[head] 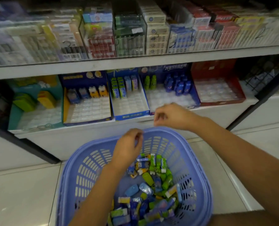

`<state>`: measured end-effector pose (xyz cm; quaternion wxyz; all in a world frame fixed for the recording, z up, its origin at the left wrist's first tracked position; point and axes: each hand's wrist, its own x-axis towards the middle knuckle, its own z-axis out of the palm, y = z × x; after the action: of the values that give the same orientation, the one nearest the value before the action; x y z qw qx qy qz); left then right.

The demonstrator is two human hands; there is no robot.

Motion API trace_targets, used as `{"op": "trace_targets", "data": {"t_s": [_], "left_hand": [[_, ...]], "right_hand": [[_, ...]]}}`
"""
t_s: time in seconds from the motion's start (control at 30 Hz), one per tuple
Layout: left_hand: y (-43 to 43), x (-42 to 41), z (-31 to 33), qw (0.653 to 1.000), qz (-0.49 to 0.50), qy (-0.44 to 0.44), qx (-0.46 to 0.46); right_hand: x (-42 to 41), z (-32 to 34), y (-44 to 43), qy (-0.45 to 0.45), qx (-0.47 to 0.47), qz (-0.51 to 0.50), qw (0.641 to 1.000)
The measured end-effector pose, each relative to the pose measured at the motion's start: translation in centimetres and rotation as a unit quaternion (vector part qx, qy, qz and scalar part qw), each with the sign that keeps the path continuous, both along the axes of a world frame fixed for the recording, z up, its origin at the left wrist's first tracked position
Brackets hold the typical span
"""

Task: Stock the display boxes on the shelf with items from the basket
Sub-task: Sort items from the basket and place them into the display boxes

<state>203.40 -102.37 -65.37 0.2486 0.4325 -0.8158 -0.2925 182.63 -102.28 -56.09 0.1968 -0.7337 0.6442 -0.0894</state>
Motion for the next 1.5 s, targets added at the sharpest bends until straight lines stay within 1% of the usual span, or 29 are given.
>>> {"op": "trace_targets", "data": {"t_s": [0.07,0.1,0.17,0.2,0.27,0.3,0.37,0.4,0.5,0.63,0.73,0.83,0.9,0.97,1.03,1.1,1.13,1.17,1.2,1.23,1.27,1.3,1.33,1.37,1.43,1.5], "left_hand": [[1.2,0.4,-2.9,0.988,-0.033,-0.103,0.107],[1.9,1.0,-4.8,0.973,-0.058,-0.167,0.145],[3.6,2.5,-8.3,0.929,-0.123,-0.275,0.213],[4.5,3.4,-9.7,0.907,-0.149,-0.306,0.248],[5.7,5.0,-12.2,0.876,-0.171,-0.319,0.320],[6.2,5.6,-13.2,0.863,-0.177,-0.327,0.342],[6.5,6.6,-14.6,0.839,-0.177,-0.365,0.363],[6.4,6.8,-14.9,0.833,-0.174,-0.377,0.366],[6.0,6.6,-16.0,0.842,-0.155,-0.352,0.378],[6.0,6.2,-16.9,0.865,-0.123,-0.312,0.373],[5.6,5.9,-17.0,0.881,-0.077,-0.284,0.370],[5.0,5.6,-17.0,0.901,-0.049,-0.251,0.350],[4.7,5.3,-16.9,0.911,-0.039,-0.232,0.338],[4.4,5.0,-16.5,0.916,-0.030,-0.211,0.339],[4.2,4.2,-15.5,0.918,-0.022,-0.184,0.351],[3.7,3.6,-14.0,0.917,-0.016,-0.105,0.385],[3.5,3.3,-13.3,0.911,-0.021,-0.063,0.406],[3.2,2.9,-12.4,0.904,-0.033,-0.024,0.426],[3.0,2.4,-11.4,0.894,-0.037,0.006,0.446],[2.9,2.0,-10.2,0.891,-0.044,0.039,0.450],[2.6,1.5,-9.1,0.887,-0.054,0.080,0.452],[2.4,1.1,-8.1,0.883,-0.065,0.118,0.450],[2.2,0.8,-7.2,0.884,-0.073,0.143,0.439],[2.1,0.5,-6.2,0.887,-0.077,0.153,0.428],[1.8,0.4,-4.2,0.886,-0.083,0.172,0.423],[1.4,0.5,-2.1,0.888,-0.088,0.174,0.416]], "right_hand": [[2.4,-4.5,1.6,0.056,0.106,0.061,0.991],[3.2,-7.0,2.2,0.093,0.141,0.072,0.983],[3.7,-11.7,3.6,0.163,0.192,0.079,0.965],[3.8,-13.6,4.3,0.185,0.201,0.084,0.958],[3.4,-16.6,5.3,0.205,0.208,0.090,0.952],[3.2,-17.9,5.7,0.213,0.210,0.090,0.950],[2.8,-19.9,6.0,0.245,0.194,0.115,0.943],[2.8,-20.8,6.1,0.255,0.194,0.120,0.940],[2.4,-23.0,5.8,0.283,0.157,0.132,0.937],[2.4,-23.7,5.5,0.314,0.152,0.166,0.922],[2.2,-23.7,5.2,0.326,0.152,0.188,0.914],[2.5,-23.6,4.5,0.308,0.181,0.204,0.912],[2.7,-23.6,4.5,0.301,0.208,0.197,0.910],[2.8,-23.5,4.8,0.250,0.228,0.129,0.932],[3.2,-23.2,5.1,0.151,0.235,0.026,0.960],[3.9,-22.1,4.8,0.053,0.225,-0.064,0.971],[4.3,-21.3,4.6,-0.011,0.225,-0.108,0.968],[4.6,-20.2,4.5,-0.093,0.229,-0.141,0.959],[4.9,-19.1,4.4,-0.187,0.235,-0.159,0.941],[5.1,-17.8,4.5,-0.274,0.243,-0.168,0.915],[5.3,-16.6,4.5,-0.340,0.246,-0.171,0.892],[5.6,-15.4,4.6,-0.386,0.238,-0.171,0.875],[6.0,-14.3,4.5,-0.410,0.223,-0.172,0.867],[6.5,-13.3,4.3,-0.414,0.204,-0.172,0.870],[7.2,-11.1,3.8,-0.380,0.155,-0.168,0.897],[7.6,-9.1,3.5,-0.370,0.113,-0.167,0.907]]}}
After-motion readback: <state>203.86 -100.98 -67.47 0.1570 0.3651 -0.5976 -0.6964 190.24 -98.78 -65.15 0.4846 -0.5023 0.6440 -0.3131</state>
